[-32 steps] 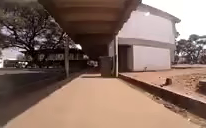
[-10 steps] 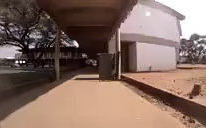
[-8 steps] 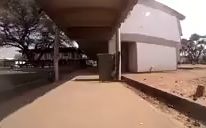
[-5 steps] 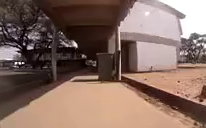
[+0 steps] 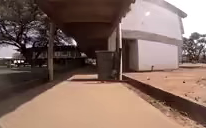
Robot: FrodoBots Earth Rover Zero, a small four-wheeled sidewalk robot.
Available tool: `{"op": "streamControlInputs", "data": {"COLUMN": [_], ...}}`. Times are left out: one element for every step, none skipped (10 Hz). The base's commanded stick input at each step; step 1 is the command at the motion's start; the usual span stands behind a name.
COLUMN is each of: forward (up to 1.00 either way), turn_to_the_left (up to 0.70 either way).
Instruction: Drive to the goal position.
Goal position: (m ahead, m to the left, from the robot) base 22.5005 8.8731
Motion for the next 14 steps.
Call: {"op": "streamControlInputs", "data": {"forward": [0.50,0.50,0.50,0.50,0.50,0.50,0.50,0.50,0.50,0.50,0.50,0.50,0.50,0.50], "turn_to_the_left": [0.50,0.50,0.50,0.32,0.11,0.00,0.00,0.00,0.00,0.00,0.00,0.00,0.00,0.00]}}
